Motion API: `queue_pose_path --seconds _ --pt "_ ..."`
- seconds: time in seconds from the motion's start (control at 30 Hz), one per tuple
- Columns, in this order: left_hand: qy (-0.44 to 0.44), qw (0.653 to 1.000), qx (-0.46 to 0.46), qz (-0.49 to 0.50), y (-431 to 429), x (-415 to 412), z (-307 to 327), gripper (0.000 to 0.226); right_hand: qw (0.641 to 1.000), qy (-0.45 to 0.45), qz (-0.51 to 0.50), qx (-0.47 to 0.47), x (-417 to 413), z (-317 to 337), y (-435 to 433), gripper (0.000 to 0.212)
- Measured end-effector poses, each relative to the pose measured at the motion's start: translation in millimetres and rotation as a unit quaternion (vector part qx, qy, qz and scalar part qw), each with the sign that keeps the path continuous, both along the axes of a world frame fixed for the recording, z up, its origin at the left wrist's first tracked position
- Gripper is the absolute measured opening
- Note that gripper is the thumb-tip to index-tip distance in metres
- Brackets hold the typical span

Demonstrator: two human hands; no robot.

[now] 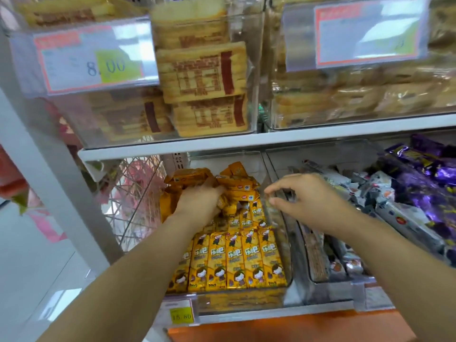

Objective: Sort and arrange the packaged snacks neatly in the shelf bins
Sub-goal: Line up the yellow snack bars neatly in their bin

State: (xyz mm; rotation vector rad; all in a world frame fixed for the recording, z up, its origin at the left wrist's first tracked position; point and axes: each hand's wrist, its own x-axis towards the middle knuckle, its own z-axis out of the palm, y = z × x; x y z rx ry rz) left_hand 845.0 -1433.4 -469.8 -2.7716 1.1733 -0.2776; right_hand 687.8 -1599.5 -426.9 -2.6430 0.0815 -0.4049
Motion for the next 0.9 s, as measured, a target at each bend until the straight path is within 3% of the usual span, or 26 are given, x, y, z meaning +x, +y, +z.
queue_pose_path --seconds 0.17,0.33,0.47,0.57,0.7,0.73,0.8,0.9 --pt "0.006 0.98 -0.199 -0.023 19.1 -16.2 18.0 0.043 1.0 -0.01 0.0 0.001 -1.6 -1.6 2.1 0.025" --pt "0.182 0.873 -0.443 -0.089 44.8 -44.9 24.8 0.037 0.999 -0.053 0.002 0.006 0.4 -3.1 14.7 0.032" --pt "0.242 0.837 -0.481 -0.101 52.1 -54.6 24.1 0.038 1.0 -0.023 -0.003 0.016 -3.8 -1.4 21.4 0.059" --pt "0.282 0.817 -0.487 -0.127 50.0 -59.1 26.1 0.034 0.999 -0.024 0.009 0.041 -4.4 -2.6 21.8 0.047" --pt "0.304 0.831 -0.448 -0.131 45.7 -58.6 29.9 0.032 0.997 -0.056 -0.008 0.049 -5.7 -1.1 15.8 0.032" --pt "0.36 0.8 -0.468 -0.103 43.0 -58.9 33.1 0.03 0.997 -0.071 -0.022 0.027 -6.1 -0.9 14.6 0.03" --pt "0.474 0.703 -0.53 -0.03 33.9 -57.5 32.1 0.035 0.994 -0.1 -0.048 -0.02 -6.4 -1.5 14.0 0.029" --pt "0.546 0.589 -0.594 0.042 14.8 -54.5 27.6 0.018 0.997 -0.064 -0.023 -0.044 -5.2 -1.7 13.1 0.039"
